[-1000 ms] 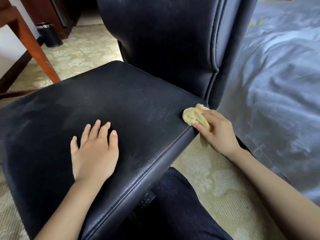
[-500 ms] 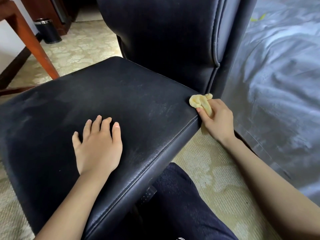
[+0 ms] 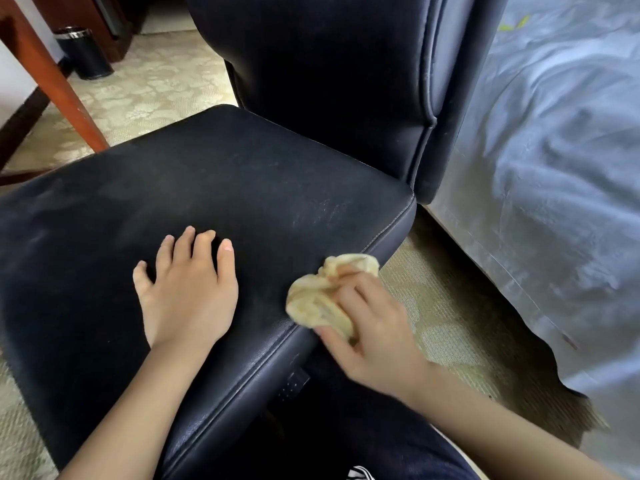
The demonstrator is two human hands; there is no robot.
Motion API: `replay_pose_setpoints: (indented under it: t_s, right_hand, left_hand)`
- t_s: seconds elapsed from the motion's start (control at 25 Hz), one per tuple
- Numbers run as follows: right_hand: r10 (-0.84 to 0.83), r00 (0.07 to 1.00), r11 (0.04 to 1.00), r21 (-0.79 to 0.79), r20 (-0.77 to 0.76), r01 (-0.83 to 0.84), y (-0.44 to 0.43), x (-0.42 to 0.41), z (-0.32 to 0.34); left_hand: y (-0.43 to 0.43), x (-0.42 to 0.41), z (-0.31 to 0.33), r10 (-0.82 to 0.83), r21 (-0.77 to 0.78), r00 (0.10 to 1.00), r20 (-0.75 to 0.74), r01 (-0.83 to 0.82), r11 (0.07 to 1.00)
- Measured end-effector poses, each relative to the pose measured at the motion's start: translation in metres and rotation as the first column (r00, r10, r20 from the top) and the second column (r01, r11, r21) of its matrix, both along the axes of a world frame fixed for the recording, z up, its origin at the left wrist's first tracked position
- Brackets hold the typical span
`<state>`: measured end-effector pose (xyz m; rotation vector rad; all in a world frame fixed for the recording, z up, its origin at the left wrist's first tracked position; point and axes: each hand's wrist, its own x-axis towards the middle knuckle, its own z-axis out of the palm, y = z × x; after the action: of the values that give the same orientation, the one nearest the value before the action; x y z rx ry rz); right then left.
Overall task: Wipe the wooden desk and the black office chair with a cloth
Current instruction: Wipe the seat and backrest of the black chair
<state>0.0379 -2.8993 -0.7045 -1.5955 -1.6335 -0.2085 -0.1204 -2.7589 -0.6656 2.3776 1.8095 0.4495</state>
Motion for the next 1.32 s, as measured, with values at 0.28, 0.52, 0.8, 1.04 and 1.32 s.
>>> replay_pose_setpoints:
  t_s: [0.28,0.52,0.8,1.04,1.32]
  right_hand:
    - [0.147,0.968,0.985,0.055,0.205,-0.161,0.003,0.024,-0.005]
    - [-0.139,0.988,0.982,-0.123,0.061,0.146,0.050,0.086,0.025]
    - [-0.249,0.964,0.889,-0.373,0.090,0.265,0.124,0.066,0.055]
    - [0.184,0.981,0.920,-0.361,0.056,-0.152,0.086,0.005,0.053]
    - [0.426,0.834,0.691,-0.469,-0.350,-0.550,0.048,0.026,0.076]
  left_hand:
    - [0.001,-0.003,-0.001,-0.020,-0.017,1.000,0.020,0.021,1.000]
    - [-0.002,-0.004,0.000,-0.020,-0.038,0.998,0.063,0.023,0.999]
    - [0.000,0.000,0.001,0.004,-0.015,0.994,0.111,-0.002,1.000]
    - [0.002,-0.003,-0.001,0.016,-0.016,0.991,0.133,-0.014,1.000]
    - [0.003,-0.005,0.001,0.007,-0.014,0.991,0.133,-0.005,1.000]
